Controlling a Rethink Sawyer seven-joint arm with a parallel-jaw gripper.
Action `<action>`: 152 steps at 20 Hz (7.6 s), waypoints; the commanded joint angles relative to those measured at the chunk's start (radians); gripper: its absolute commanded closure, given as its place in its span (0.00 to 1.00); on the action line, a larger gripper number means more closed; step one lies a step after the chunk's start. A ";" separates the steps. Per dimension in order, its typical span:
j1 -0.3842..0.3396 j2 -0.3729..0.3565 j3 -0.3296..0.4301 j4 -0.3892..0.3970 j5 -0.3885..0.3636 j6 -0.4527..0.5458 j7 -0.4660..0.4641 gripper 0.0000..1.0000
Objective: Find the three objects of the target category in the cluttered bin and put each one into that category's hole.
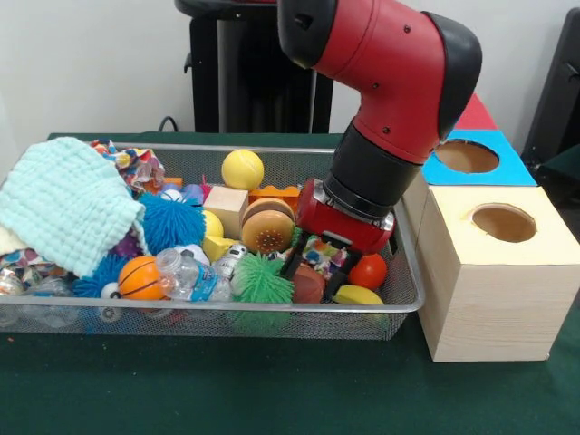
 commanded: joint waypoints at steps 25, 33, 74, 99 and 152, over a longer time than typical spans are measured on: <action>-0.017 0.164 -0.163 -0.021 0.064 0.025 0.226 0.00; -0.214 0.044 0.238 0.107 0.079 -0.029 -0.013 0.00; -0.175 -0.181 0.310 0.277 0.017 -0.111 0.090 0.00; -0.179 -0.315 0.262 0.222 -0.141 -0.023 0.007 0.00; 0.150 0.044 -0.391 0.280 0.006 -0.301 0.454 0.00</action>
